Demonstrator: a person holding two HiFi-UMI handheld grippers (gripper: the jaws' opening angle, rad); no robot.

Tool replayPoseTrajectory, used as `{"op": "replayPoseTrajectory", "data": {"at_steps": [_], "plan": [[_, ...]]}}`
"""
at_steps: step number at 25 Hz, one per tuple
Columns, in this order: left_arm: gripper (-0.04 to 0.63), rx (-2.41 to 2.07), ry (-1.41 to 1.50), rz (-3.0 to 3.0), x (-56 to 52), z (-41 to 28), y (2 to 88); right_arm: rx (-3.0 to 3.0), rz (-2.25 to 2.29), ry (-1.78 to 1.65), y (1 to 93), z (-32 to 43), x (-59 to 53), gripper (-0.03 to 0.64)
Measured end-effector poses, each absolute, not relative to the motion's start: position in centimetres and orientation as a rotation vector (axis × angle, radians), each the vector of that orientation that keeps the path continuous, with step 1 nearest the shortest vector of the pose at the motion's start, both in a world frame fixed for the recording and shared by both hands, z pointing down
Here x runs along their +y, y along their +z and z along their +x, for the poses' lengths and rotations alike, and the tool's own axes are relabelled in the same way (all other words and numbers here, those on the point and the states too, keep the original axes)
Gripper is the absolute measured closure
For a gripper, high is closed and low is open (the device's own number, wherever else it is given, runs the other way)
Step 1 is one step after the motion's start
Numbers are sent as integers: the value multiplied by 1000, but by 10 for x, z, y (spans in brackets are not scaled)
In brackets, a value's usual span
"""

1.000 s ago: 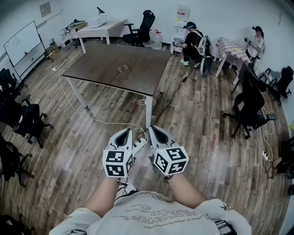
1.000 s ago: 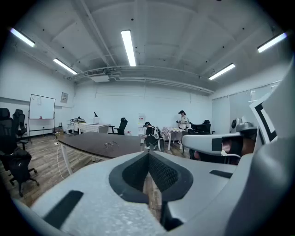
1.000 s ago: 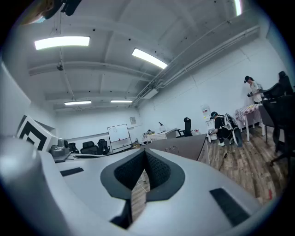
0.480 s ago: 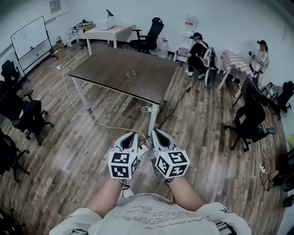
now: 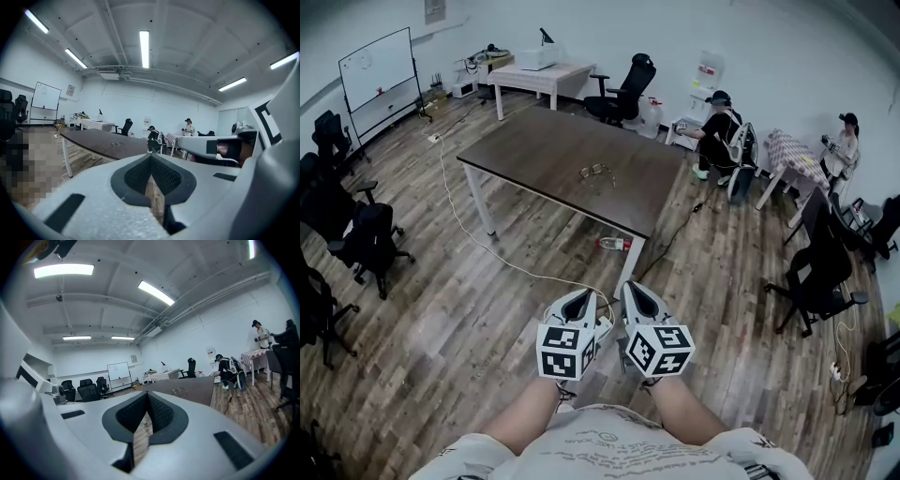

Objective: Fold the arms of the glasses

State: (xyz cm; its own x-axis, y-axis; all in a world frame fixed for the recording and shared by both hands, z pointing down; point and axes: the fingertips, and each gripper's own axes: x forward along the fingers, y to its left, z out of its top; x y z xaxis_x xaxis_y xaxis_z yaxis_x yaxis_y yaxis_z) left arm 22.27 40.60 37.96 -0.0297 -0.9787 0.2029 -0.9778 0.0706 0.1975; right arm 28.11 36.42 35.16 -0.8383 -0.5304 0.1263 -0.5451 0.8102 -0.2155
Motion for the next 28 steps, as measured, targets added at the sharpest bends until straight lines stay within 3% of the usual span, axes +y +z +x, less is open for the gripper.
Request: {"op": "replayPoseTrajectory", "data": {"at_steps": [15, 28], "plan": [[581, -2063, 53, 1959, 379, 155, 400, -2917, 844, 420, 376, 207, 334, 601], [581, -2072, 115, 1971, 272, 114, 407, -2938, 840, 438, 387, 166, 227, 601]]}}
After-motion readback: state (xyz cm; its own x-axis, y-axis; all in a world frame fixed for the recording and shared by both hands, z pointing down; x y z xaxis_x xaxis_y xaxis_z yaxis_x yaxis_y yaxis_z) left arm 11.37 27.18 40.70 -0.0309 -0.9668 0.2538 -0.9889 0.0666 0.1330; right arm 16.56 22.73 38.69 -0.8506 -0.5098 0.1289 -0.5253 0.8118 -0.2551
